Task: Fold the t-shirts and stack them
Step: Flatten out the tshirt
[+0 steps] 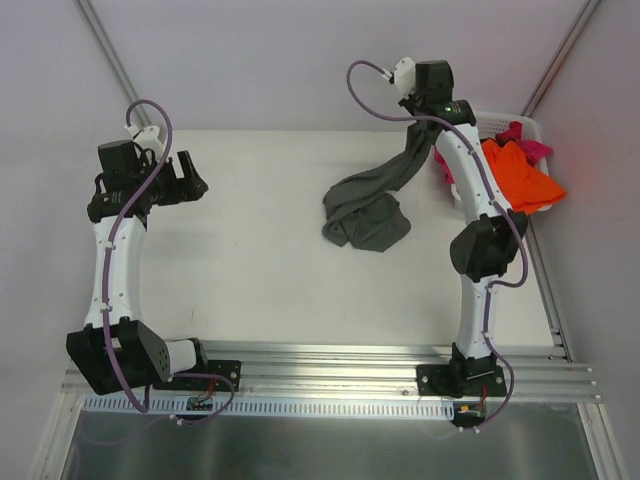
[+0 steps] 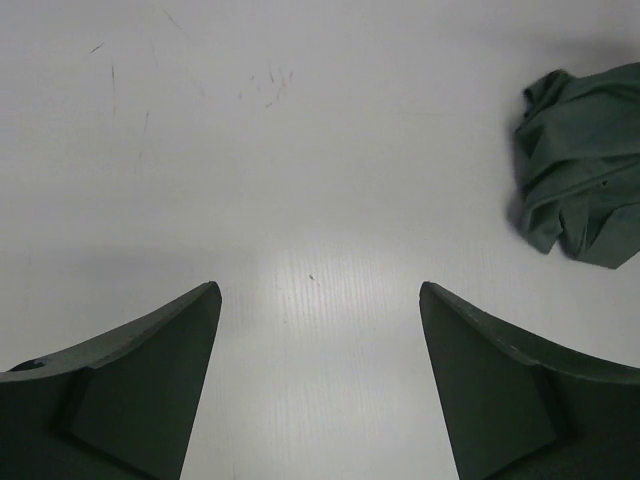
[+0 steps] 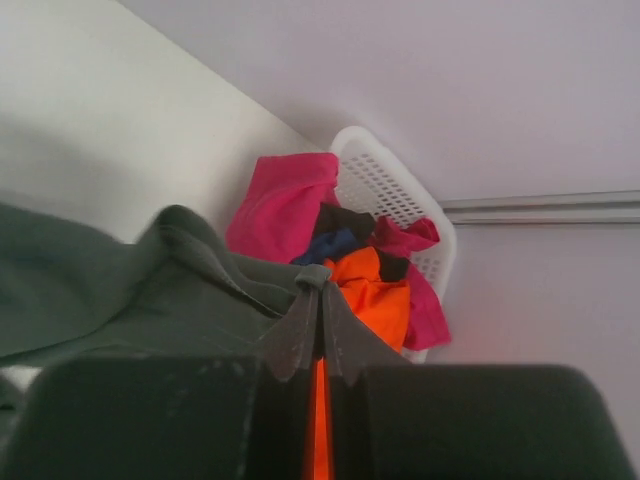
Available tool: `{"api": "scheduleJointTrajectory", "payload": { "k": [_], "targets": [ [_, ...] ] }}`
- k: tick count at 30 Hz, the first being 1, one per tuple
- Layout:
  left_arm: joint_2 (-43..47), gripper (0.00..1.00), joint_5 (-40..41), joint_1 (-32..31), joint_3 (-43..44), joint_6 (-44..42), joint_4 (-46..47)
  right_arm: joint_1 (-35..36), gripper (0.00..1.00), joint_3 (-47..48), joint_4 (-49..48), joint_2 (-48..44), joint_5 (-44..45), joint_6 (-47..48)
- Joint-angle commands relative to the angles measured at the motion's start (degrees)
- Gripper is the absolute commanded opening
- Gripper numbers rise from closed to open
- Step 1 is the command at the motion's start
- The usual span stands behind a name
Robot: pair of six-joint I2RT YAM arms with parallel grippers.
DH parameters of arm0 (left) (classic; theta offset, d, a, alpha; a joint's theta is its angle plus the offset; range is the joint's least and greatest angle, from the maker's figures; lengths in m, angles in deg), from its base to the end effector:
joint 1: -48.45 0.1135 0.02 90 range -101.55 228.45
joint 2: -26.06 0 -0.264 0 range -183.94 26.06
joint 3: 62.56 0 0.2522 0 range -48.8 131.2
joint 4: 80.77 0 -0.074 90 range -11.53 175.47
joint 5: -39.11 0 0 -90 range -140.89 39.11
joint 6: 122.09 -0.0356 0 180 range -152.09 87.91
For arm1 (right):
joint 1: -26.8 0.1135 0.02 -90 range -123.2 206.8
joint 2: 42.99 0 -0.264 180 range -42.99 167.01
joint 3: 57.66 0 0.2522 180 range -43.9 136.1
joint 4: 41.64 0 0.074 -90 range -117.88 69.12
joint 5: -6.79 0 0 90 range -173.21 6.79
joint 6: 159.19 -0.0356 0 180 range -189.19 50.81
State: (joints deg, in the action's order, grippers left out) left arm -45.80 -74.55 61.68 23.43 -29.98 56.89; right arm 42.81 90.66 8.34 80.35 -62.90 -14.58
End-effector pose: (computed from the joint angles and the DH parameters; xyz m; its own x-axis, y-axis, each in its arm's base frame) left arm 0.2723 0.0493 0.3756 -0.4648 -0.1439 -0.8736 0.1176 0.9679 -0.2220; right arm 0.4754 0.1236 0.3952 -0.2709 -0.8731 -0.4053 -0.3058 0.4773 -0.8238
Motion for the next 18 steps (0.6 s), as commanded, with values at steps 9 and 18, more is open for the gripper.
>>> {"api": "scheduleJointTrajectory", "payload": {
  "k": [9,18],
  "targets": [
    [-0.8,0.80,-3.2,3.0,0.5,2.5,0.5,23.7,0.00,7.6,-8.9,-14.9,-4.7,5.7],
    [2.0,0.81,-3.0,3.0,-2.1,2.7,0.7,36.2,0.00,11.8,-24.7,-15.3,-6.6,12.9]
  ]
}}
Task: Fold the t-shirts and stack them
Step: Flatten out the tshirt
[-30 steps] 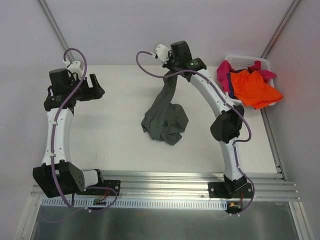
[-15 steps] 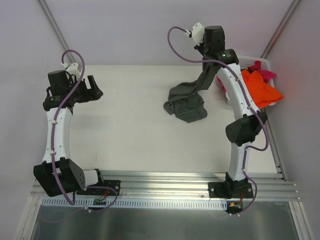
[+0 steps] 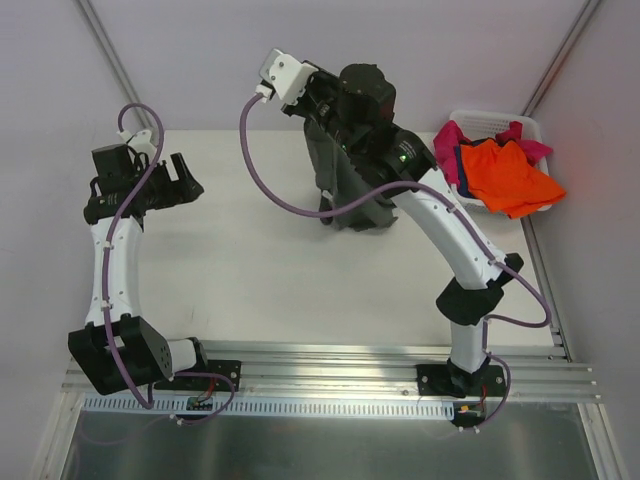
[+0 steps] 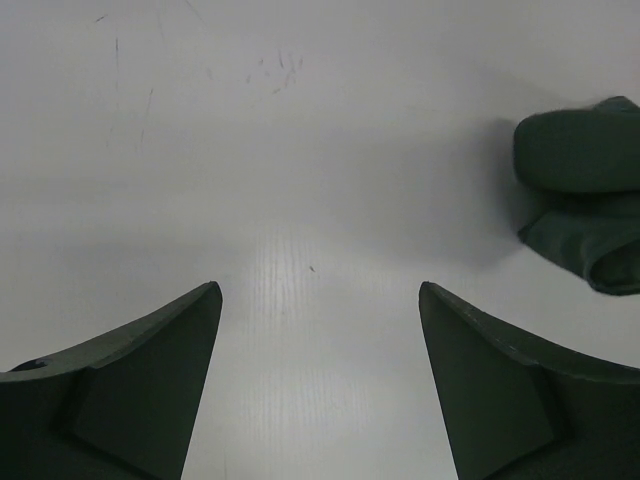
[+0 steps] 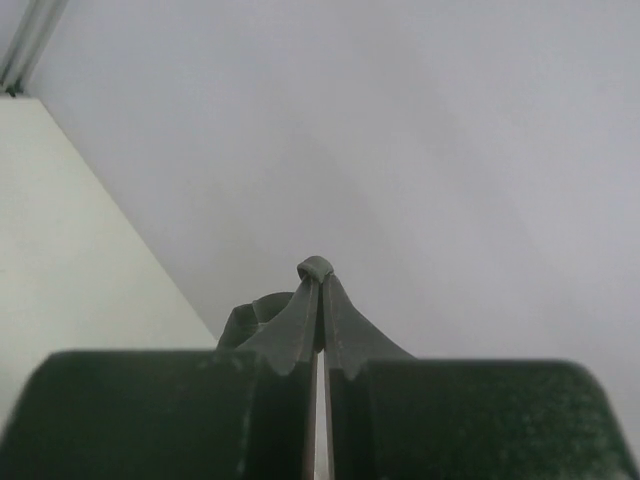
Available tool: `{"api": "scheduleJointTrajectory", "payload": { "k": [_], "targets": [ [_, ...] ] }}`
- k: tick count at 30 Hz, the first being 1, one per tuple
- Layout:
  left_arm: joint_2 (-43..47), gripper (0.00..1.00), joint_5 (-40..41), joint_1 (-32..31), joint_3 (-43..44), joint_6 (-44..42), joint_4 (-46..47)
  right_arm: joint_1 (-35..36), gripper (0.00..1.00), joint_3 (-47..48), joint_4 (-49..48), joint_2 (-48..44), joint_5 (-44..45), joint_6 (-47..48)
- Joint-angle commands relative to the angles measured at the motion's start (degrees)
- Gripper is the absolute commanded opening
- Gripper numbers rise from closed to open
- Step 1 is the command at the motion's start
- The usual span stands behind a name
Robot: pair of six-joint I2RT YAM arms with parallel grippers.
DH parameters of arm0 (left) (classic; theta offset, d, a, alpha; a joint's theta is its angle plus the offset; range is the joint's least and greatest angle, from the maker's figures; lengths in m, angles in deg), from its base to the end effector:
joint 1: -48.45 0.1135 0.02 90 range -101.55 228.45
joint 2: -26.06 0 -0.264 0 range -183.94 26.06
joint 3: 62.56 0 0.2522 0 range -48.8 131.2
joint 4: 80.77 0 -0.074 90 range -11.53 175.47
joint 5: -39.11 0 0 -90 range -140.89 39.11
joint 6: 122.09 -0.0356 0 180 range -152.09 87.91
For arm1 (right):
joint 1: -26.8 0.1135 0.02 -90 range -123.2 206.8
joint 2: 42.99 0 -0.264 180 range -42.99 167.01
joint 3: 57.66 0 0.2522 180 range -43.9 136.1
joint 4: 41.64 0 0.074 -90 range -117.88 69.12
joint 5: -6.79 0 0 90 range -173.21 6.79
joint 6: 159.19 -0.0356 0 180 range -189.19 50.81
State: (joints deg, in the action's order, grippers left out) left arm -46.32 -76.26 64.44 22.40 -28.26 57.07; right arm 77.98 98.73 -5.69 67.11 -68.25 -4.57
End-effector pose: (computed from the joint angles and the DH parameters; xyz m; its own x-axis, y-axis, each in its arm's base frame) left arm 0.2720 0.0621 0.3676 -0.4808 -0.2006 -0.8536 0.0774 0.9600 -0.2691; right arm 0.2527 0.2994 0.5632 0.5845 -0.6660 -0.4635 -0.1527 0.4707 -0.8690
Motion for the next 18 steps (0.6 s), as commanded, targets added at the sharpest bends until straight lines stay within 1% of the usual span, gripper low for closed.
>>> {"api": "scheduleJointTrajectory", "payload": {
  "k": [1,5,8,9,11,12,13,15,16,17,18],
  "targets": [
    [2.7,0.81,-1.3,0.3,-1.5,1.1,0.6,1.2,0.00,3.7,-11.8,-2.4,-1.4,2.7],
    [2.5,0.81,-1.4,0.3,-1.9,1.5,0.8,1.2,0.00,3.4,-16.2,-4.2,-0.8,3.3],
    [2.0,0.81,-1.7,0.2,-1.4,1.6,0.9,-2.5,0.00,1.4,-15.2,-5.8,0.8,1.9],
    [1.8,0.81,-1.6,0.1,-1.2,1.6,0.9,-5.4,0.01,0.4,-13.3,-7.2,1.2,1.5],
    [1.2,0.81,-1.7,0.2,-0.4,1.6,0.9,-8.5,0.00,-4.1,-11.0,-8.8,2.9,-0.2],
    [1.0,0.81,-1.7,0.2,-0.4,1.7,0.9,-11.9,0.00,-5.6,-6.8,-10.4,3.1,-2.0],
    [0.6,0.81,-1.7,0.2,-0.1,1.8,1.0,-13.4,0.00,-8.9,-3.6,-11.0,2.6,-3.9],
    [0.2,0.81,-1.8,0.2,0.1,2.0,1.0,-16.4,0.00,-13.6,2.3,-12.2,3.9,-3.5],
    [-0.1,0.81,-1.9,0.1,0.3,2.1,1.1,-17.3,0.00,-16.8,4.5,-12.3,4.8,-5.5],
    [-0.4,0.81,-2.1,0.1,0.3,2.4,1.1,-18.6,0.00,-17.7,11.1,-12.0,3.8,-7.2],
    [-0.6,0.81,-2.1,0.1,0.3,2.5,1.1,-20.2,0.00,-18.5,15.0,-11.3,3.3,-8.4]
  ]
}}
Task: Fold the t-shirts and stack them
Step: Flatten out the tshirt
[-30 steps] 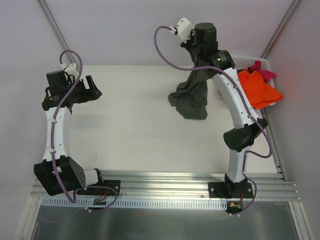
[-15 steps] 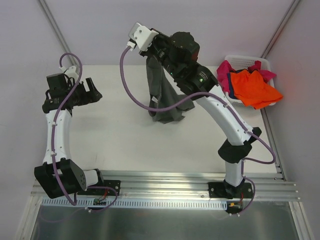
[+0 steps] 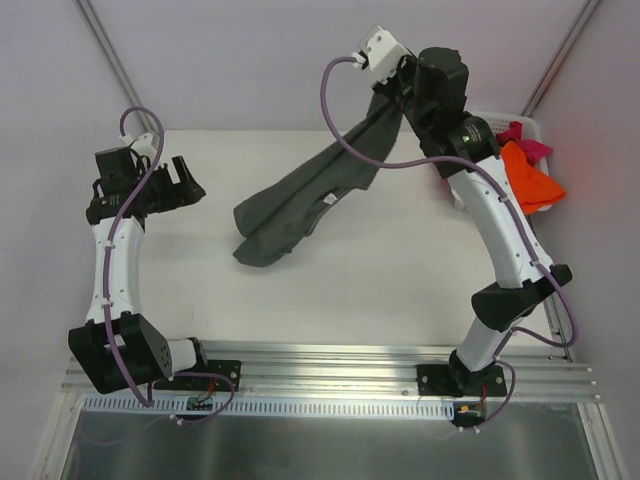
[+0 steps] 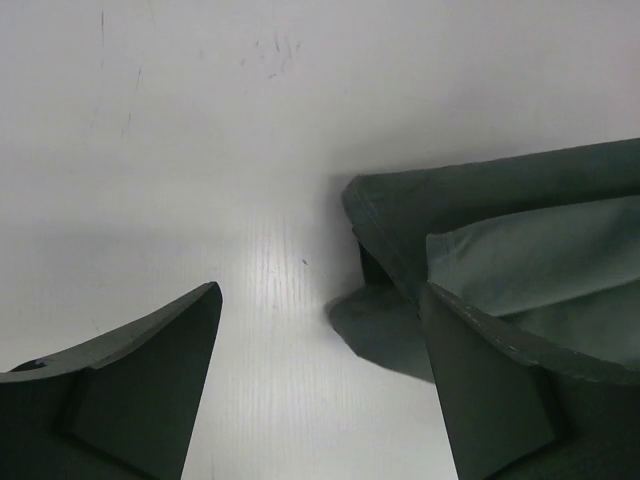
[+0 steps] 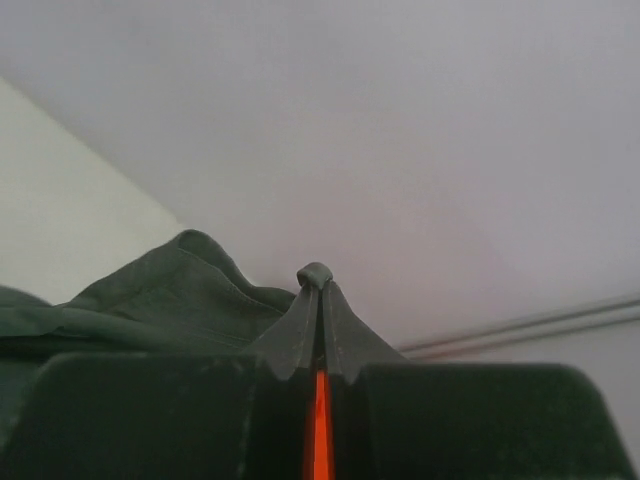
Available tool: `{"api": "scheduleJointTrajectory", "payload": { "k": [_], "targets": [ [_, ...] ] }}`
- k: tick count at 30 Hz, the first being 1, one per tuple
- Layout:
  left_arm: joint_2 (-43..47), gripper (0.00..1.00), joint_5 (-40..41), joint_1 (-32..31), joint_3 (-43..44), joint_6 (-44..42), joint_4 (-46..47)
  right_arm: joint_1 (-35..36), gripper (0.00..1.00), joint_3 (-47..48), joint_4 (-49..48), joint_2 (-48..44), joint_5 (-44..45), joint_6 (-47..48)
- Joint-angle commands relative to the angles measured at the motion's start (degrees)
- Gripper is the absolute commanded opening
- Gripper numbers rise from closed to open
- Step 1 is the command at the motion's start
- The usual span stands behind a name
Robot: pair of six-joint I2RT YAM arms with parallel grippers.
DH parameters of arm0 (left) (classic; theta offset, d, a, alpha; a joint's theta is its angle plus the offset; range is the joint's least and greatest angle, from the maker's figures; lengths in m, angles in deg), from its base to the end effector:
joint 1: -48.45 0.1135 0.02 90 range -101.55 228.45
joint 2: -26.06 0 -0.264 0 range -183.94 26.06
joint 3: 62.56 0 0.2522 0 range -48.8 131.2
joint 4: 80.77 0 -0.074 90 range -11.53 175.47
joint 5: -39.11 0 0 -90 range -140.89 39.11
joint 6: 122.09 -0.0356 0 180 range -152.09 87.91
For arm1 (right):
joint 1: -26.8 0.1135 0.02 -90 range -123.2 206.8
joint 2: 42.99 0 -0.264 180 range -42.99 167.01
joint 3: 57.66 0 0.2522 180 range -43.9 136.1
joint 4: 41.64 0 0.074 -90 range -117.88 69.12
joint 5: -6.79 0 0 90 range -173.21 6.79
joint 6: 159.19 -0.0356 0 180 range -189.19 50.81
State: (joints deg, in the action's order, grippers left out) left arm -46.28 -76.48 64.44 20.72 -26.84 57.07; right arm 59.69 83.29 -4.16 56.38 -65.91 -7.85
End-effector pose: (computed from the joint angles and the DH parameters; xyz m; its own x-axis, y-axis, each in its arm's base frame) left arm 0.2717 0.0619 0.3579 -0.5059 -0.2308 -0.8311 0.0606 0.9516 -0.3012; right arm 0.3075 0.1862 0.5491 0.2652 -0.8262 -0.4970 -0.0765 0.4958 -0.8650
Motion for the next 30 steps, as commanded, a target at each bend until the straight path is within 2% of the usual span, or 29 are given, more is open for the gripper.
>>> {"api": "scheduleJointTrajectory", "payload": {
  "k": [1,5,7,11,18,21,23,27,30],
  "targets": [
    [-1.0,0.81,-2.1,0.2,2.1,1.2,1.2,-2.5,0.01,-4.1,16.8,1.5,0.8,-6.2],
    [-2.5,0.80,-3.1,0.1,3.2,2.0,1.2,-3.0,0.01,-13.3,32.7,6.9,-6.7,-11.5],
    [-3.2,0.80,-3.5,0.2,3.9,1.7,1.2,-1.8,0.01,-17.1,34.0,7.9,-7.5,-11.1],
    [-5.4,0.79,-7.7,0.0,4.0,1.1,0.8,-0.9,0.00,-13.8,42.7,13.6,-9.7,-12.3],
    [-14.9,0.76,-15.2,-2.7,7.9,-0.1,-5.1,-1.3,0.01,-16.5,40.3,13.9,-8.0,-14.0],
    [-19.1,0.75,-15.5,-4.5,10.8,-2.4,-8.0,-2.5,0.01,-15.1,39.9,14.3,-7.8,-13.9],
    [-21.0,0.74,-15.5,-8.2,12.4,-4.7,-11.7,-3.5,0.00,-13.1,39.6,15.0,-7.3,-14.1],
    [-20.3,0.74,-14.3,-15.8,13.5,-8.2,-13.3,-6.8,0.00,-10.6,39.2,16.3,-7.2,-14.6],
    [-23.4,0.68,-17.6,-17.6,14.9,-6.5,-13.4,-7.4,0.01,-10.0,39.0,16.7,-7.5,-14.6]
  ]
}}
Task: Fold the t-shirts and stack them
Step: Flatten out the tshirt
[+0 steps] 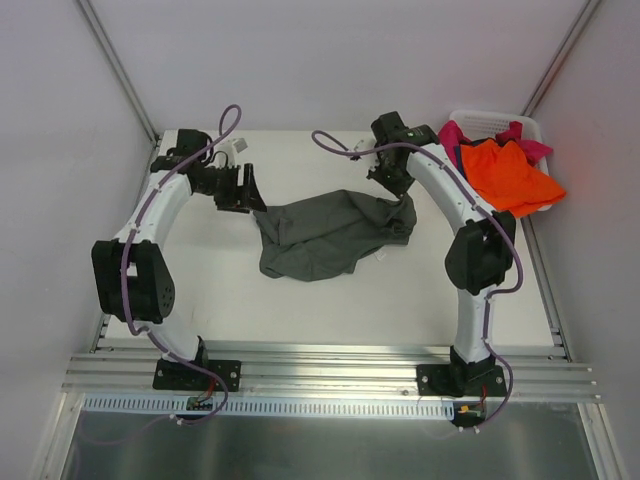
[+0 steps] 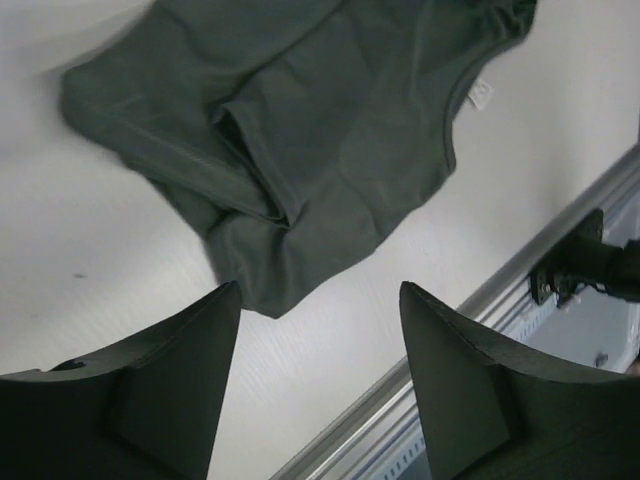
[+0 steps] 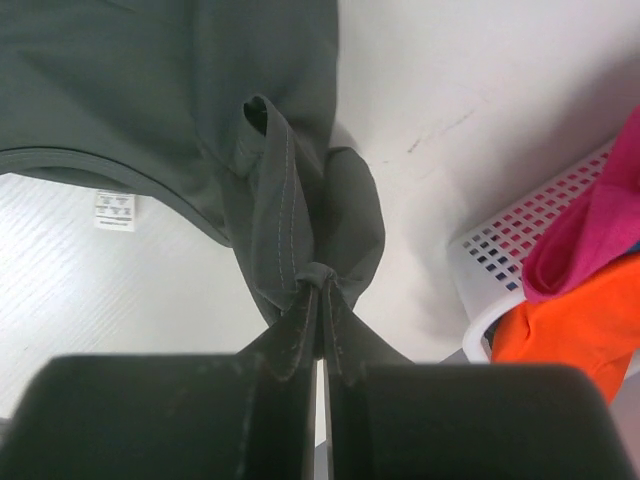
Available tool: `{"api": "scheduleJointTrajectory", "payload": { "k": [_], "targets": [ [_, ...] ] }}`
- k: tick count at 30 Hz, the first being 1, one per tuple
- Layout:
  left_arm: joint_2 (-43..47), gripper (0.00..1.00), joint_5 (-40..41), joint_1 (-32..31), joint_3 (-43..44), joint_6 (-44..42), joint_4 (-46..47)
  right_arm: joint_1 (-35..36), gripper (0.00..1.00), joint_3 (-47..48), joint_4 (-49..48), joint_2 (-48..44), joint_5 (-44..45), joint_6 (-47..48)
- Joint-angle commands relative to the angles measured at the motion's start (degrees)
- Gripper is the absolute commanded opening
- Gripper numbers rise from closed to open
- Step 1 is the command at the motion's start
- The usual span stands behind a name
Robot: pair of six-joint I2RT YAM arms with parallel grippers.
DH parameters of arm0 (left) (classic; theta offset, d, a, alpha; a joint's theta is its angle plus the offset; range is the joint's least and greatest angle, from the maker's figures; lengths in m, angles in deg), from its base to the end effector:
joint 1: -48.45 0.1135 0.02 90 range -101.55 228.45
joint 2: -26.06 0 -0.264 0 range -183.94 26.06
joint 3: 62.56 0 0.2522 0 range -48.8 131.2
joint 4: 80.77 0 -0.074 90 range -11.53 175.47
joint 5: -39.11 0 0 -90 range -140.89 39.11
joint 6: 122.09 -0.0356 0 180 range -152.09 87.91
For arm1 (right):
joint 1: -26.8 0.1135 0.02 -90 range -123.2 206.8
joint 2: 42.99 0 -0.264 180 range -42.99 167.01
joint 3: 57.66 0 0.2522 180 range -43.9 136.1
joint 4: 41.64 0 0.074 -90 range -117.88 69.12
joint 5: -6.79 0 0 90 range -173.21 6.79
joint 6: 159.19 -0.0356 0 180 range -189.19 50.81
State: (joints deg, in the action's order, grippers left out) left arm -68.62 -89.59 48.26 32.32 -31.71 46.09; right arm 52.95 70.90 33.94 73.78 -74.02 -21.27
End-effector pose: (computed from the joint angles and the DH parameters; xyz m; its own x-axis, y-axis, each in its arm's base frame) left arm 0.3550 -0.0234 0.2963 -0.8005 -0.0025 -0.5993 0.3741 0.7792 -0.5029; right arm 0.3921 0.1862 0.3028 -0.2638 -0.9458 -0.1896 -0.8469 0.3212 -0.4238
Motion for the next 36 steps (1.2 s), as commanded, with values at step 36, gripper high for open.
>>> {"api": "scheduleJointTrajectory", "payload": {
  "k": [36],
  "targets": [
    [-32.9,0.53,-2.6,-7.7,25.8,-3.0,-5.5,-1.0,0.01,2.7,-0.2,1.9,2.1,-1.3]
  ]
}}
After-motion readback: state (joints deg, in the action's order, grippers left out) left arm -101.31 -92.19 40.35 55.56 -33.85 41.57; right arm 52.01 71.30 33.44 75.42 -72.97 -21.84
